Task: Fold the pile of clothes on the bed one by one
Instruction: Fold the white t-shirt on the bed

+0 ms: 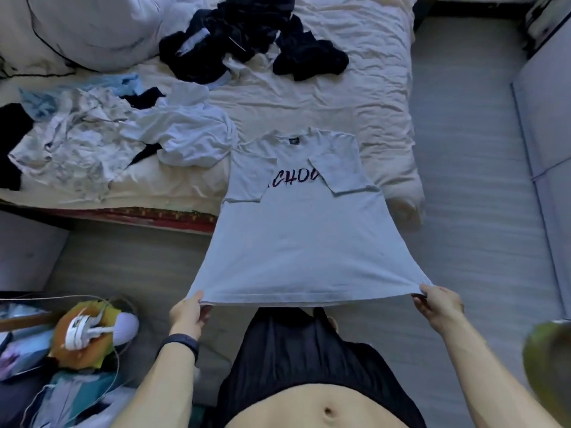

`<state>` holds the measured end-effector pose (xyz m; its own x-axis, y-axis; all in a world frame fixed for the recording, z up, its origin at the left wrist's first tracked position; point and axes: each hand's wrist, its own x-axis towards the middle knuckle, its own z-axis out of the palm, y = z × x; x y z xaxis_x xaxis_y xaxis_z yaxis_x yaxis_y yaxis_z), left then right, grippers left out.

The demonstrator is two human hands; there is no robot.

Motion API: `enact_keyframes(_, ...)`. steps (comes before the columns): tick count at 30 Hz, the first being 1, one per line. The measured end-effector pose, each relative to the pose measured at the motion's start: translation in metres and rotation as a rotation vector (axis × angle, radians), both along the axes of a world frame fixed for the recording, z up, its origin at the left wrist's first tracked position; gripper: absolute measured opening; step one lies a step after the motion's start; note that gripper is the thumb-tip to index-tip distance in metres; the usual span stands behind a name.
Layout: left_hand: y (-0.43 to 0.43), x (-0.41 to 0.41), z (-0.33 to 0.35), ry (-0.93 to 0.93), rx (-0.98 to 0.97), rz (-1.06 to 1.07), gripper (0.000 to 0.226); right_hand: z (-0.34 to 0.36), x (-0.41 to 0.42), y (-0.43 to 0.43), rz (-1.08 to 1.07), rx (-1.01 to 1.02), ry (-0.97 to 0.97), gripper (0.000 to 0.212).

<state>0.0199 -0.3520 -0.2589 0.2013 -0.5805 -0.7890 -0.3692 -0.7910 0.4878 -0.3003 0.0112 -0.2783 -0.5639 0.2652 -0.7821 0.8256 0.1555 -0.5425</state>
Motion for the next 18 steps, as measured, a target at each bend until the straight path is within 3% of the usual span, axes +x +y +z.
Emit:
enact_keyframes(2, -0.009, 0.006, 0.000, 0.038, 0.007, 0.035, 0.014, 0.003, -0.003, 0.004, -0.028, -0.031, -0.014, 0.016)
enact_keyframes(11, -0.064, -0.029, 0.013, 0.162, -0.024, -0.019, 0.023, 0.023, -0.063, -0.049, 0.008, -0.126, 0.065, 0.022)
enact_keyframes(18, -0.172, -0.122, 0.013, 0.168, -0.120, -0.159, 0.018, 0.034, -0.162, -0.149, -0.043, -0.239, 0.097, 0.024)
